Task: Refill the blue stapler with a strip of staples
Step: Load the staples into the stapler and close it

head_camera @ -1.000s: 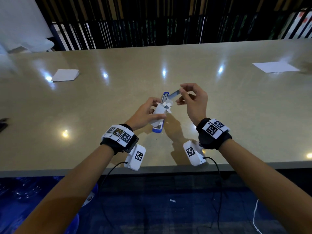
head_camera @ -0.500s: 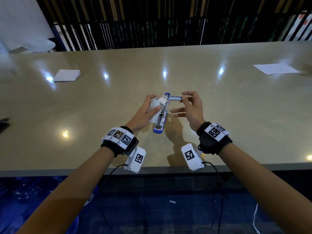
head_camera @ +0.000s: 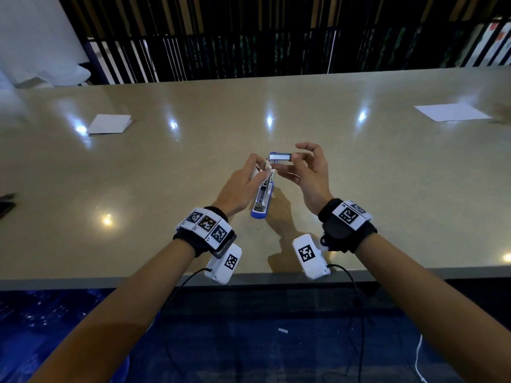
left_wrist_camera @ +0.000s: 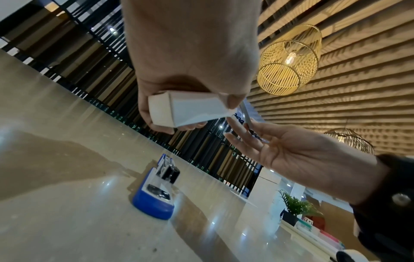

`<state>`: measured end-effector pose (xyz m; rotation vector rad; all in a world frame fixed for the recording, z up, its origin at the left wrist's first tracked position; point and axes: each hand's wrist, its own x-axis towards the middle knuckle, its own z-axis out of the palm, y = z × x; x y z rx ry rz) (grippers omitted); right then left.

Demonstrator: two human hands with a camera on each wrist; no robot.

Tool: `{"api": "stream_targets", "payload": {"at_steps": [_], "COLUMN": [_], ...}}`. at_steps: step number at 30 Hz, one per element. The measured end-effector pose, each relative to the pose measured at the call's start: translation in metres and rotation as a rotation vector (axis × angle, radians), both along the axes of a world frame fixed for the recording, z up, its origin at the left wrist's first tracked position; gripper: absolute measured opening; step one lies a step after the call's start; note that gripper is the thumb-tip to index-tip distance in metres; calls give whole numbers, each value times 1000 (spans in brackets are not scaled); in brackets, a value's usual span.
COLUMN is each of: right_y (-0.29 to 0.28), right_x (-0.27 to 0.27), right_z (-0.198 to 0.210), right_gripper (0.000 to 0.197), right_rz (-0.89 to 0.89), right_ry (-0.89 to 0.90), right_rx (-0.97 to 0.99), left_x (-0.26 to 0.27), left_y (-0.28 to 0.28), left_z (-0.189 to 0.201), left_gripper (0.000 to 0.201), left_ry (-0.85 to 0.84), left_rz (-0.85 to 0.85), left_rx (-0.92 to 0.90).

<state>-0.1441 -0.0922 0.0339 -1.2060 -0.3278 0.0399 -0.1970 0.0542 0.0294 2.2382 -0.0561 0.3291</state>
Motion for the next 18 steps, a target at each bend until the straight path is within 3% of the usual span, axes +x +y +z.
{"api": "stream_targets", "payload": {"at_steps": [3,7,18], "right_y": [1,2,5], "right_x": [-2,-2,-2], "right_z": [2,2,4], "right_gripper": [18,18,22], "right_rz": [26,12,49], "right_ry": [-65,-145,-133], "right_rx": [-38,-94,-104], "left_x": [-2,-4,-10], "left_y": [0,0,0], "left_z": [0,3,11], "left_gripper": [30,29,39], "left_ry": [-6,29,91], "left_rz": [-11,-35,-91], "left_rx": [73,100,69]}}
